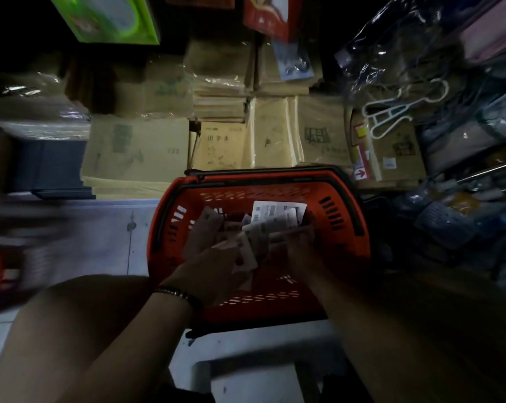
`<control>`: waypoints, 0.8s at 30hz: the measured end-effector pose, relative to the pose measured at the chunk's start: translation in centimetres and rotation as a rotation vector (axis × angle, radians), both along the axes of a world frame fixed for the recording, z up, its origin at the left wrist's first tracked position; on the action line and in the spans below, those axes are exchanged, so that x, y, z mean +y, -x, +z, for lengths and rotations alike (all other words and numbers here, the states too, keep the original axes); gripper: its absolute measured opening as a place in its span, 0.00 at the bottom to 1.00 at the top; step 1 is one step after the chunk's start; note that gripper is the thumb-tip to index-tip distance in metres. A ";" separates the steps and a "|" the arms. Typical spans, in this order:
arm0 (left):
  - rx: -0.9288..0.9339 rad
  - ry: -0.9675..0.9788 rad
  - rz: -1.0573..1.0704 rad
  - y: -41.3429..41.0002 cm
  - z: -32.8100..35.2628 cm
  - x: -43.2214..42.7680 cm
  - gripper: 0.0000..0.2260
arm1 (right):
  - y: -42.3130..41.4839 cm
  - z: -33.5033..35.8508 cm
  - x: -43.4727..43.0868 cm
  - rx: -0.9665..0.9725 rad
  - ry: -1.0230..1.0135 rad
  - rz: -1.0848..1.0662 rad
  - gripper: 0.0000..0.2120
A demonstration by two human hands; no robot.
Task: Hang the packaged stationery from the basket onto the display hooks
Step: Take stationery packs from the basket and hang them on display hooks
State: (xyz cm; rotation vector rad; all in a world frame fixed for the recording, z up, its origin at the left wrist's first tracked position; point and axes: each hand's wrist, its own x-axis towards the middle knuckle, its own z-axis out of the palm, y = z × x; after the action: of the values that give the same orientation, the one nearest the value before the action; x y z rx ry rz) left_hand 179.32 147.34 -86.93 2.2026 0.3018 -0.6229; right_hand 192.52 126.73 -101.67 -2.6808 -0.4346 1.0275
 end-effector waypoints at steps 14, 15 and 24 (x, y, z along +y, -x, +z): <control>0.057 0.019 -0.094 -0.1 -2.3 0.5 0.17 | -1.0 -2.7 -1.2 -0.115 0.227 0.366 0.20; 0.072 0.021 -0.087 -0.1 -2.3 0.5 0.16 | -1.3 -2.1 -0.8 -0.099 0.180 0.347 0.20; 0.014 -0.065 -0.003 -0.2 -1.4 1.3 0.19 | -6.4 8.6 2.2 0.134 0.064 0.300 0.18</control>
State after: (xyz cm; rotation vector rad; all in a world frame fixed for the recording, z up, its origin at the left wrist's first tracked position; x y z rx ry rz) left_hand 179.53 148.65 -88.30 2.2618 0.3296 -0.6386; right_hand 198.94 128.92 -93.09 -2.6328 -0.8070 1.3126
